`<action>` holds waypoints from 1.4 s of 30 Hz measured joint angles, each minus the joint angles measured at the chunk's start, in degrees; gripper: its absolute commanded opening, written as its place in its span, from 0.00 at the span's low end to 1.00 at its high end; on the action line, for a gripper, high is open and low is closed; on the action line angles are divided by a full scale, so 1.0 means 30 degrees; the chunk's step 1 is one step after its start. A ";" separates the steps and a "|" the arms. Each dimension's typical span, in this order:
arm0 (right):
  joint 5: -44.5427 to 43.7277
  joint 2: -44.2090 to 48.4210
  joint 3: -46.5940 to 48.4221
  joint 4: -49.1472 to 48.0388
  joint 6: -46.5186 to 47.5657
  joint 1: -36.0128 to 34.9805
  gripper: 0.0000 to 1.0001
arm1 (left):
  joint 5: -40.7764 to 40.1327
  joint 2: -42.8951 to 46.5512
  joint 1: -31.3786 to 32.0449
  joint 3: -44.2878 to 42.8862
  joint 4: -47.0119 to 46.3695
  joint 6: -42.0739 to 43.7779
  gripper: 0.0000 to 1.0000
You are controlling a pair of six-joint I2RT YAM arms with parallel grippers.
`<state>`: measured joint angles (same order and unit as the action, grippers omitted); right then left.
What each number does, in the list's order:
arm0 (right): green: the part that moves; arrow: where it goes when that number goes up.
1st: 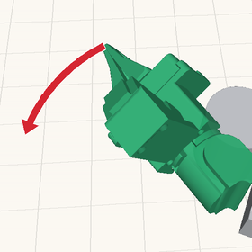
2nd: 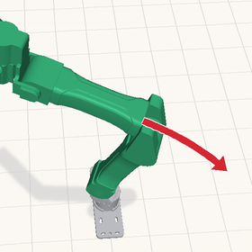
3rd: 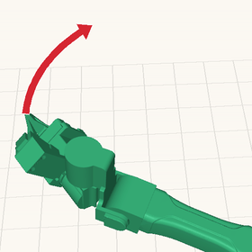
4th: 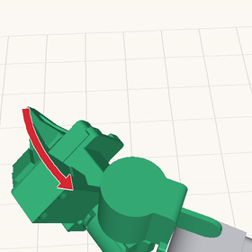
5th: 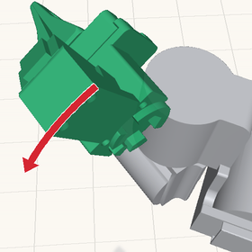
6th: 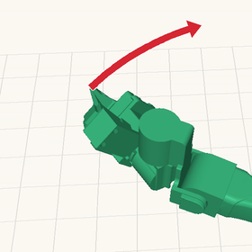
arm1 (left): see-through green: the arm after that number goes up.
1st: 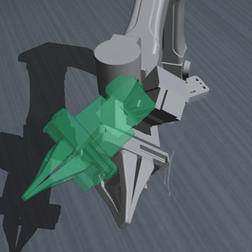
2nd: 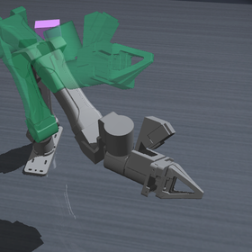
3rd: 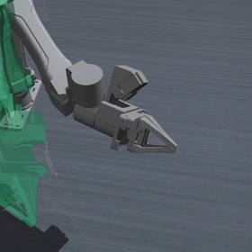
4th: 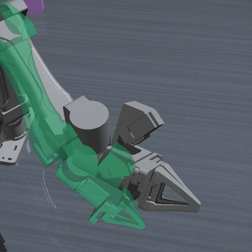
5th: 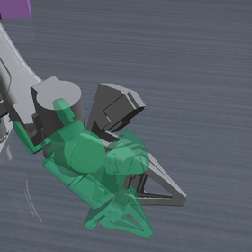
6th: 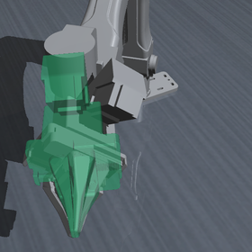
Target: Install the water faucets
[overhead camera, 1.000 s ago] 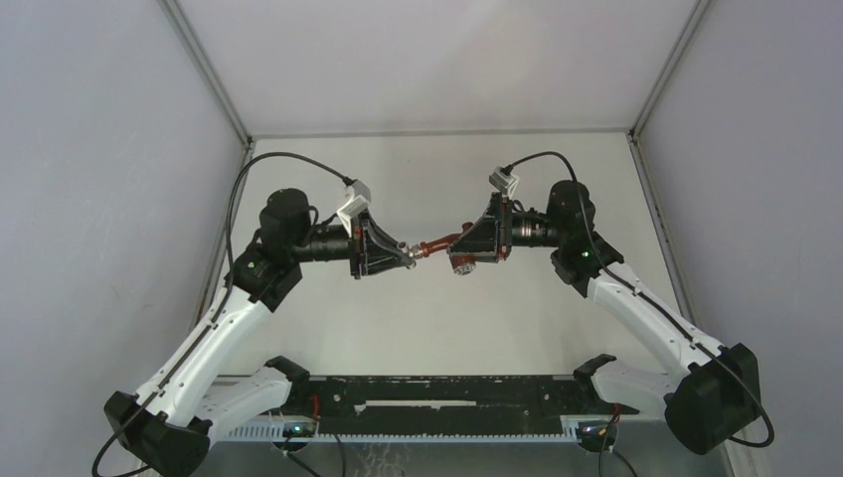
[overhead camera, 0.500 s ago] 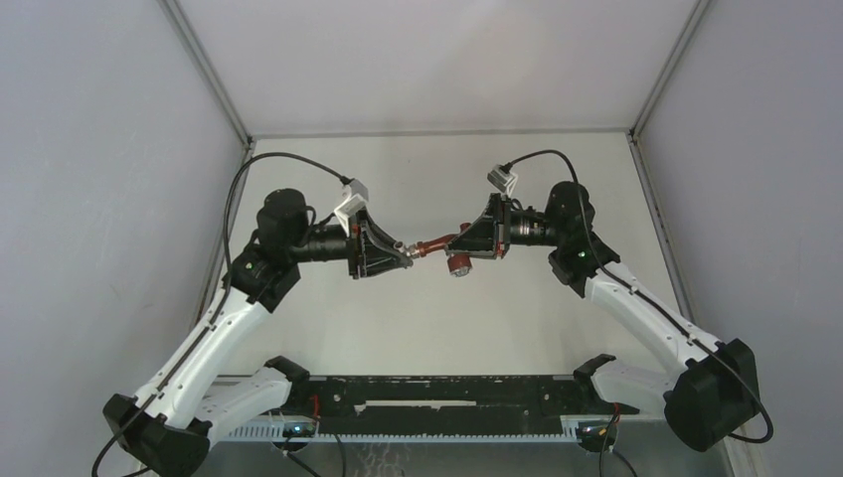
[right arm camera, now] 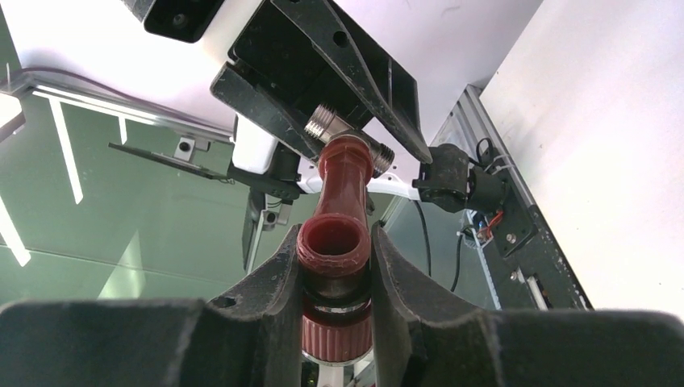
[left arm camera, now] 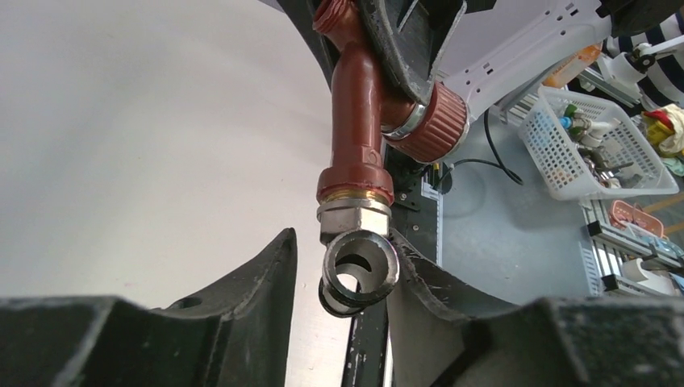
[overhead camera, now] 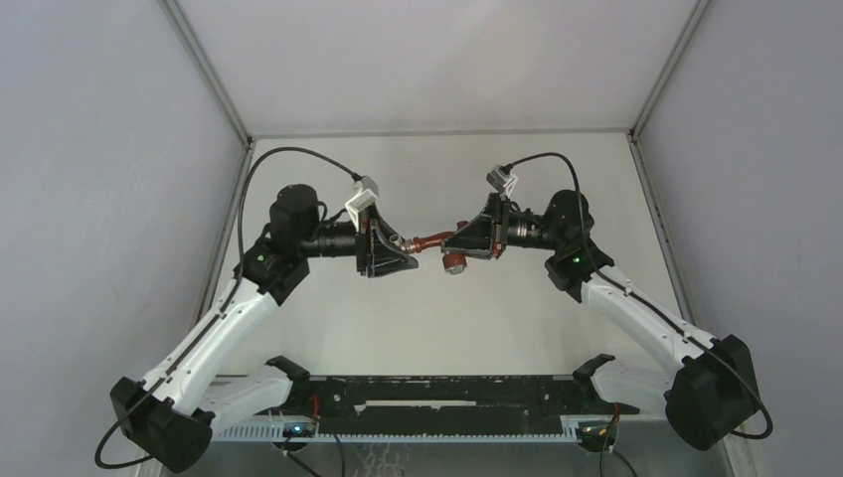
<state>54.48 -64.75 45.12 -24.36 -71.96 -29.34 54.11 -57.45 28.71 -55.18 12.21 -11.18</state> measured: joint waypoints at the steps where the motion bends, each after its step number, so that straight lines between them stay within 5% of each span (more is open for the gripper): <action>1: 0.0000 0.0000 0.0000 -0.0044 -0.0066 0.0007 0.00 | -0.0051 0.0058 0.0000 0.0000 -0.0066 -0.0015 0.52; 5: 0.0015 0.0000 -0.0007 -0.0146 -0.0146 0.0117 0.00 | -0.0350 0.0466 -0.0007 0.0007 -0.0248 -0.0153 0.60; 21: 0.0226 0.0000 -0.0109 -0.0321 -0.0306 0.0619 0.00 | -0.0015 0.1304 -0.0619 0.0532 -0.2900 -0.1851 0.59; 31: 0.0401 0.0000 -0.0138 -0.1093 -0.0729 0.0605 0.00 | 0.0080 0.0976 -0.0619 0.0852 -0.3803 -0.2390 0.45; 42: 0.0415 -0.0044 -0.0138 -0.1435 -0.1137 0.0517 0.00 | -0.0415 0.1486 -0.0619 0.2499 -0.6441 -0.3869 0.46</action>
<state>55.72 -64.88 44.71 -28.67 -75.37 -27.79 52.86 -52.99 26.85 -47.68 -7.11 -22.79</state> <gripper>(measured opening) 0.346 0.462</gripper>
